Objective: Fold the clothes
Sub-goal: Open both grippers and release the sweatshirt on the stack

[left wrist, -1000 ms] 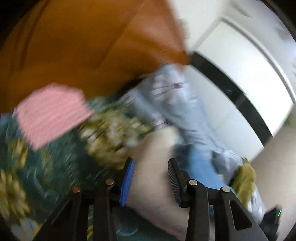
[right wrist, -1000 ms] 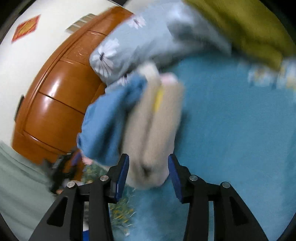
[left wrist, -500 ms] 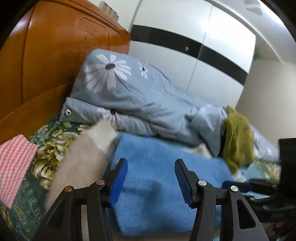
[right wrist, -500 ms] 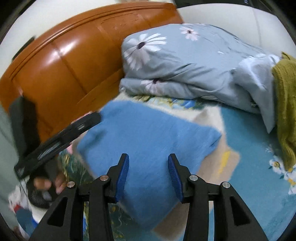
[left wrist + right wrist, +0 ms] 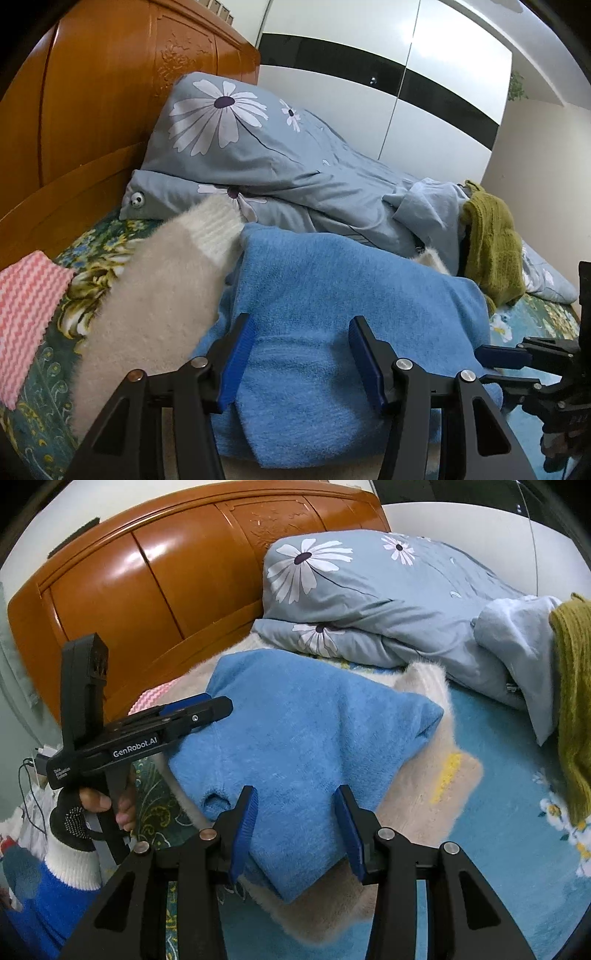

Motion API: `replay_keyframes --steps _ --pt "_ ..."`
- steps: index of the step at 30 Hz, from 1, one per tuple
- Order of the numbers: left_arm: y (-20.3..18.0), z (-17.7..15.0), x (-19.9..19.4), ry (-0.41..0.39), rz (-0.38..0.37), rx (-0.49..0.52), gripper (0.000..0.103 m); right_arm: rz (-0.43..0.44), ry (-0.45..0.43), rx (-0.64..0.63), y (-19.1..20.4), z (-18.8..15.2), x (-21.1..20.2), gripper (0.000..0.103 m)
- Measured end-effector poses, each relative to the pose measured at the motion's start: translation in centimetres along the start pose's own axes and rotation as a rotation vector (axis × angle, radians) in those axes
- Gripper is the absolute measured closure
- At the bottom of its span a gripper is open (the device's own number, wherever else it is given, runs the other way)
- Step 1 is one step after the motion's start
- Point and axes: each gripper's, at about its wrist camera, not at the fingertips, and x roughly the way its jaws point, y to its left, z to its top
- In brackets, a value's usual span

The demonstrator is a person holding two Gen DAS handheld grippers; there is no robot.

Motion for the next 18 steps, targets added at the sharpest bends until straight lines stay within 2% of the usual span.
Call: replay_keyframes --steps 3,8,13,16,17,18 --pt "-0.3 0.2 -0.9 -0.015 0.008 -0.012 0.045 -0.001 0.0 0.014 0.2 0.4 -0.4 0.058" --pt "-2.2 -0.7 -4.1 -0.085 0.035 0.019 0.045 0.001 -0.043 0.043 0.6 -0.3 -2.5 0.058" --pt "-4.2 -4.4 -6.5 -0.132 0.062 -0.011 0.039 -0.012 -0.075 0.103 0.5 -3.6 -4.4 0.058" --pt "-5.6 -6.7 -6.9 -0.13 0.147 0.011 0.034 -0.045 -0.084 0.121 0.6 -5.8 -4.7 0.058" --pt "-5.8 -7.4 -6.7 -0.114 0.157 0.014 0.032 -0.06 -0.085 0.121 0.6 -6.2 -4.7 0.057" --pt "-6.0 -8.1 -6.6 -0.098 0.166 0.017 0.03 -0.078 -0.087 0.115 0.6 -6.7 -4.5 0.051"
